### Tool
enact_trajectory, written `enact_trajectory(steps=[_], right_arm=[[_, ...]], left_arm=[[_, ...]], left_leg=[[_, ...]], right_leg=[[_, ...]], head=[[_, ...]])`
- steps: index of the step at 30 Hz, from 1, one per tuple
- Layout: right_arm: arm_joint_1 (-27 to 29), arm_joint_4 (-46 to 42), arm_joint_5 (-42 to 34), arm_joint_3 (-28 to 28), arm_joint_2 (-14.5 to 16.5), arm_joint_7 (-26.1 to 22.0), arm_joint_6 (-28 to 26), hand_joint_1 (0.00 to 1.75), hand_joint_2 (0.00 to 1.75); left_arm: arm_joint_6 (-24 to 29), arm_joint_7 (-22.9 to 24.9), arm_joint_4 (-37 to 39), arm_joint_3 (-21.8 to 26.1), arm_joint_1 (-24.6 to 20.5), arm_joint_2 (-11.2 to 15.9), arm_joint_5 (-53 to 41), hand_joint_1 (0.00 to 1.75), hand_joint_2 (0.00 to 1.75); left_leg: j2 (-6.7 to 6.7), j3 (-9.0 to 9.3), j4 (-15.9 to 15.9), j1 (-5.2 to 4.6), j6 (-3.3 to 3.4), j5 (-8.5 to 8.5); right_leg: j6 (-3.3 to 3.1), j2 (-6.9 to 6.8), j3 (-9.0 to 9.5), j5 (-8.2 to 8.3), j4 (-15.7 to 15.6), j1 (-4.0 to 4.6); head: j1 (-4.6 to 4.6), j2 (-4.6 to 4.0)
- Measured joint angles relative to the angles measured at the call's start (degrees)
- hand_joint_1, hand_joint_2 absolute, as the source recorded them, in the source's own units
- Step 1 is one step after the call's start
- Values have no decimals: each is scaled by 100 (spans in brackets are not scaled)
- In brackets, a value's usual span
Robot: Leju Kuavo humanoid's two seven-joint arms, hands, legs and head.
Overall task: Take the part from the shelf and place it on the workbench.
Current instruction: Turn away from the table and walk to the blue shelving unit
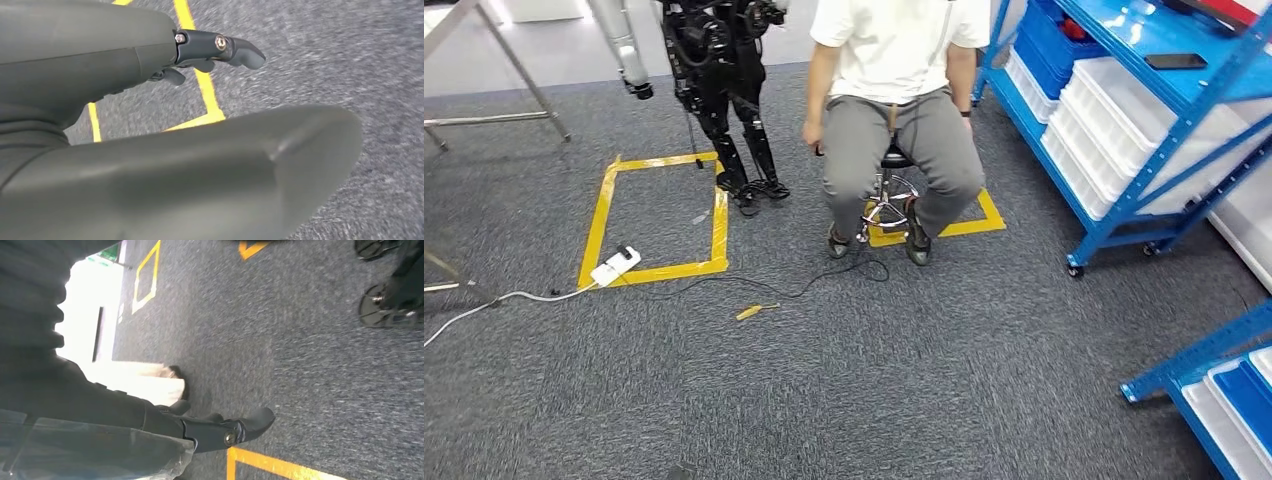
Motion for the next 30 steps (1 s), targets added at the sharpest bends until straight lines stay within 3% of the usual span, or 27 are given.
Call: enact_trajectory(steps=[1,3,5,7,8,9,10,11,14,16,18,20,22,24,25,26,27,28,29,30], right_arm=[[-9,0,-1,-1,4,0,2,0,175],[-7,0,-3,-6,-3,1,11,0,175],[-6,0,-10,-20,-14,7,21,0,175],[-14,0,-19,-35,-18,17,24,0,175],[-17,0,-20,-40,-18,21,25,0,175],[-12,0,-10,-42,-17,20,27,0,175],[-5,1,7,-42,-16,16,28,0,175],[5,1,29,-42,-14,13,31,0,175],[17,1,92,-42,10,-2,35,0,175],[4,0,121,-42,32,-15,43,0,175],[0,1,142,-42,35,-28,57,0,175],[-6,1,150,-42,27,-33,66,0,175],[-24,1,152,-42,22,-31,68,0,175],[-35,1,155,-42,18,-18,68,0,175],[-29,0,155,-42,13,-7,69,0,175],[-18,1,154,-42,5,7,73,0,175],[-6,1,150,-42,-2,20,76,0,175],[-1,2,143,-42,0,29,81,0,175],[-3,1,134,-42,8,35,87,0,175],[-10,1,126,-43,17,37,90,0,175]], left_arm=[[0,2,-1,0,-5,1,-3,0,0],[-1,5,-5,-1,-38,-10,-7,0,0],[-5,5,-10,-3,-67,-20,-15,0,0],[-10,19,-9,-3,-65,-21,-33,0,0],[-11,31,-6,-3,-57,-22,-41,0,0],[-10,42,-3,-3,-48,-22,-45,0,0],[-9,50,-1,-2,-42,-22,-38,0,0],[-7,50,1,0,-39,-22,-27,0,0],[2,37,2,3,-38,12,20,0,0],[10,21,1,4,-43,38,40,0,0],[17,-1,-7,5,-63,40,50,0,0],[19,-19,-16,7,-79,38,49,0,0],[15,-21,-19,8,-69,34,42,0,0],[13,-17,-17,8,-52,32,37,0,0],[13,-15,-16,8,-48,31,33,0,0],[12,-15,-16,8,-46,29,27,0,0],[9,-15,-16,8,-45,27,15,0,0],[5,-14,-16,8,-45,30,1,0,0],[2,-13,-17,7,-43,39,-13,0,0],[-1,-9,-17,7,-44,48,-30,0,0]], left_leg=[[77,41,-7,-11,-40,-43],[159,114,2,22,-107,-118],[-118,32,295,72,-166,-339],[-510,-332,1046,90,-191,-745],[-597,-553,1444,90,-190,-910],[-629,-716,1688,90,-182,-957],[-643,-789,1725,89,-164,-880],[-662,-748,1529,86,-134,-695],[-963,-301,409,40,18,-83],[-1077,-174,122,-12,91,24],[-974,-134,36,-18,150,87],[-850,-78,-117,7,225,198],[-692,-67,-193,17,264,262],[-518,-99,-191,20,253,266],[-440,-112,-189,26,232,262],[-370,-117,-184,39,201,256],[-302,-110,-171,55,155,241],[-232,-94,-147,55,96,213],[-163,-75,-113,53,32,164],[-96,-52,-85,37,-27,117]], right_leg=[[-30,-14,-3,34,-16,27],[-93,159,15,60,-31,10],[-188,333,58,78,-51,-41],[-288,497,54,96,-59,-31],[-322,591,44,102,-59,-5],[-334,690,30,104,-58,16],[-338,789,20,107,-58,35],[-341,877,13,110,-58,49],[-314,1104,62,121,-54,77],[-259,1233,57,131,-61,92],[-191,1303,17,151,-74,104],[-193,1094,-95,39,125,121],[-233,803,-411,-292,751,105],[-184,709,-759,-561,1406,41],[-121,686,-815,-577,1505,-1],[-39,650,-738,-497,1357,-45],[54,570,-538,-350,989,-91],[128,397,-322,-192,587,-130],[168,230,-134,-56,245,-151],[157,110,-19,27,46,-155]], head=[[-5,0],[-20,0],[-33,0],[-45,0],[-49,0],[-50,0],[-49,0],[-50,0],[-46,0],[-46,0],[-47,0],[-28,0],[3,0],[17,0],[20,0],[22,0],[27,0],[37,0],[47,0],[38,0]])
